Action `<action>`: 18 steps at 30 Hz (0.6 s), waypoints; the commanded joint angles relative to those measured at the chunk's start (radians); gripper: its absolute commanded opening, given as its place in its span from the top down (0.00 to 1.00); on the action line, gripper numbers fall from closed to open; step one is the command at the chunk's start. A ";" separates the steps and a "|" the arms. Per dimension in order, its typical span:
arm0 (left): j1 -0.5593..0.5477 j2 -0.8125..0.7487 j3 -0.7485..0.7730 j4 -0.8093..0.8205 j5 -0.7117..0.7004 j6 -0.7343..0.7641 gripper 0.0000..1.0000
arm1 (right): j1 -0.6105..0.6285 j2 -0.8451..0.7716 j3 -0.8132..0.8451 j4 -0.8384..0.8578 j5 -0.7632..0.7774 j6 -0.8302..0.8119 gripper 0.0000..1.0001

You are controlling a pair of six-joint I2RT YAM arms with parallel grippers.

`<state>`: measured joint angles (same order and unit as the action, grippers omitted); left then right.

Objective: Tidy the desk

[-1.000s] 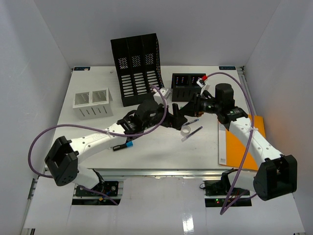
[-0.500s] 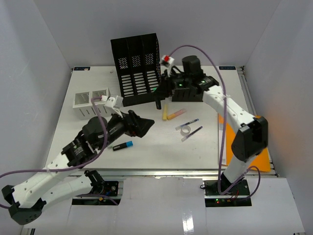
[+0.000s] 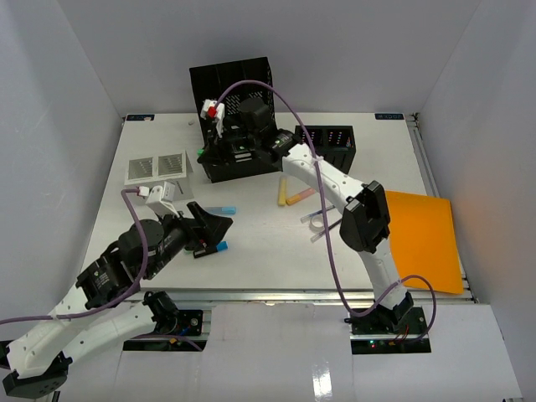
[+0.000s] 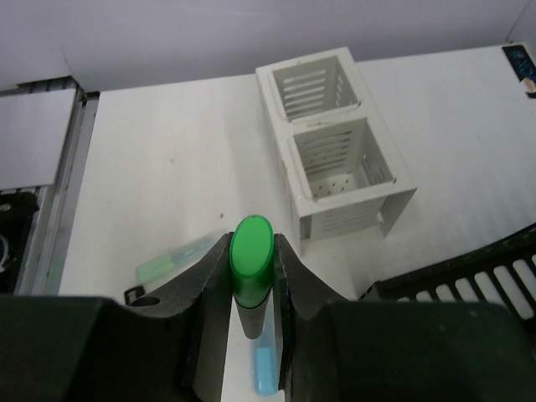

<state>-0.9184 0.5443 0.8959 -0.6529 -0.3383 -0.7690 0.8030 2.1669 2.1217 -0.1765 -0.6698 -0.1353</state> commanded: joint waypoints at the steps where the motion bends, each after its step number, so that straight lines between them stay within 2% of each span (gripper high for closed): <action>1: -0.003 -0.039 -0.033 -0.082 -0.048 -0.062 0.02 | 0.032 0.089 0.102 0.258 0.066 0.073 0.92; 8: -0.003 -0.065 0.012 -0.158 -0.140 -0.096 0.02 | 0.074 0.246 0.257 0.362 0.134 0.105 0.92; 18: -0.004 -0.067 0.095 -0.296 -0.251 -0.134 0.02 | 0.092 0.368 0.308 0.600 0.247 0.176 0.92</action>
<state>-0.9184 0.4854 0.9489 -0.8761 -0.5267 -0.8858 0.8920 2.5037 2.3716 0.2479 -0.5035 0.0132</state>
